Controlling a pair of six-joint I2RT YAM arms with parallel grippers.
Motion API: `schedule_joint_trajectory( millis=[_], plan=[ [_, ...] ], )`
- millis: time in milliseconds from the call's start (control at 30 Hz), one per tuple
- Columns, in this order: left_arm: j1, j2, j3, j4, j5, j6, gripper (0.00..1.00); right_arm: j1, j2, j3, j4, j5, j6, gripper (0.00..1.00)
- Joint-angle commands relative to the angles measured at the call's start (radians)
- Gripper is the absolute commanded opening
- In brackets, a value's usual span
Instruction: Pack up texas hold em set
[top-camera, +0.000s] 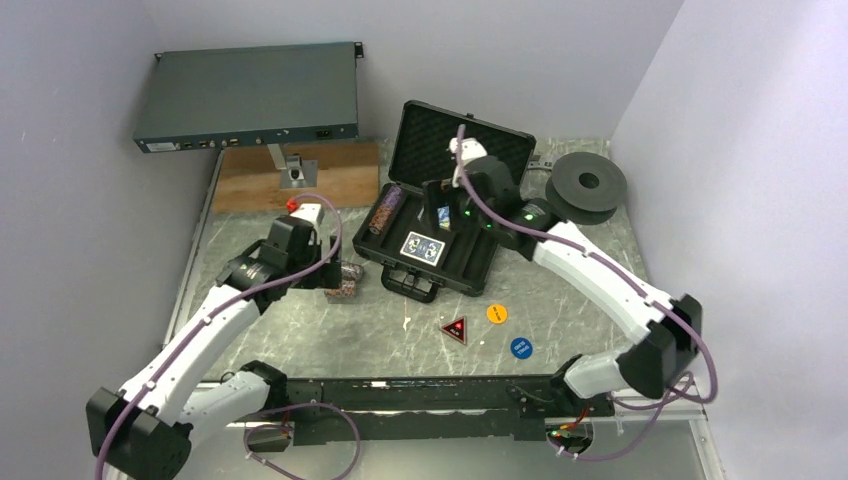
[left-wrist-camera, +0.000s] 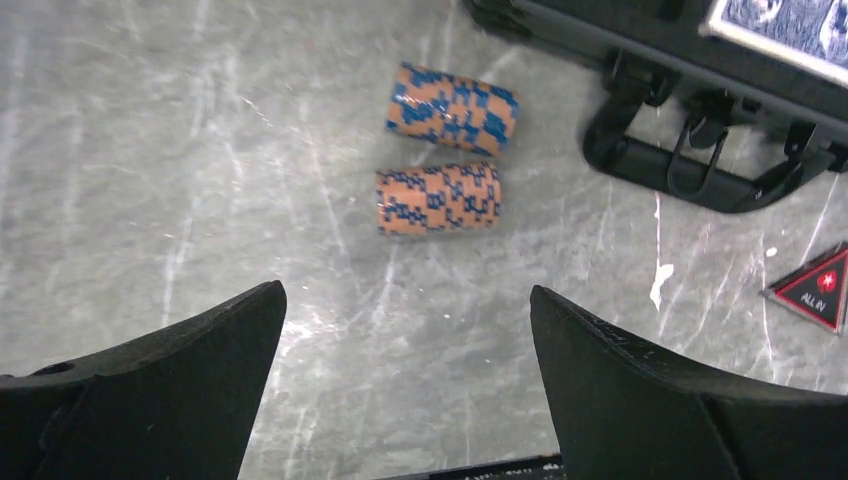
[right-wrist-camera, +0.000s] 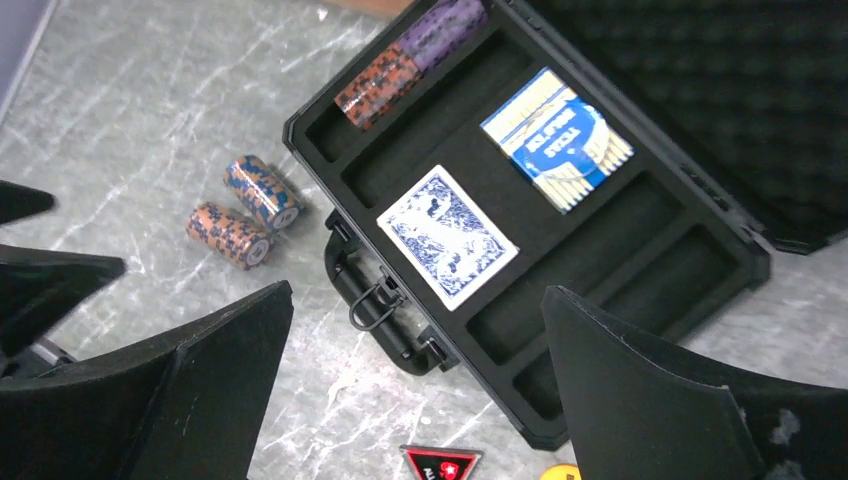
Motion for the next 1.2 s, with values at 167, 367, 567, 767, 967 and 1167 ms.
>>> schedule_joint_trajectory(
  millis=[167, 367, 567, 767, 967, 1167],
  plan=[
    [-0.088, 0.176, -0.042, 0.068, -0.013, -0.114, 0.99, -0.069, -0.203, -0.108, 0.039, -0.079, -0.027, 1.00],
    [-0.093, 0.249, -0.064, 0.106, -0.034, -0.116, 0.99, -0.072, -0.232, -0.139, 0.043, -0.116, -0.036, 1.00],
    [-0.093, 0.323, -0.049, 0.133, -0.021, -0.084, 0.99, -0.072, -0.247, -0.163, 0.068, -0.142, -0.042, 1.00],
    [-0.093, 0.384, -0.032, 0.163, 0.001, -0.069, 0.99, -0.072, -0.243, -0.166, 0.071, -0.152, -0.046, 1.00],
    [-0.093, 0.415, -0.020, 0.180, 0.012, -0.052, 0.99, -0.072, -0.237, -0.168, 0.074, -0.162, -0.047, 1.00],
    [-0.093, 0.445, -0.015, 0.189, -0.001, -0.053, 0.99, -0.072, -0.224, -0.167, 0.075, -0.163, -0.047, 1.00]
  ],
)
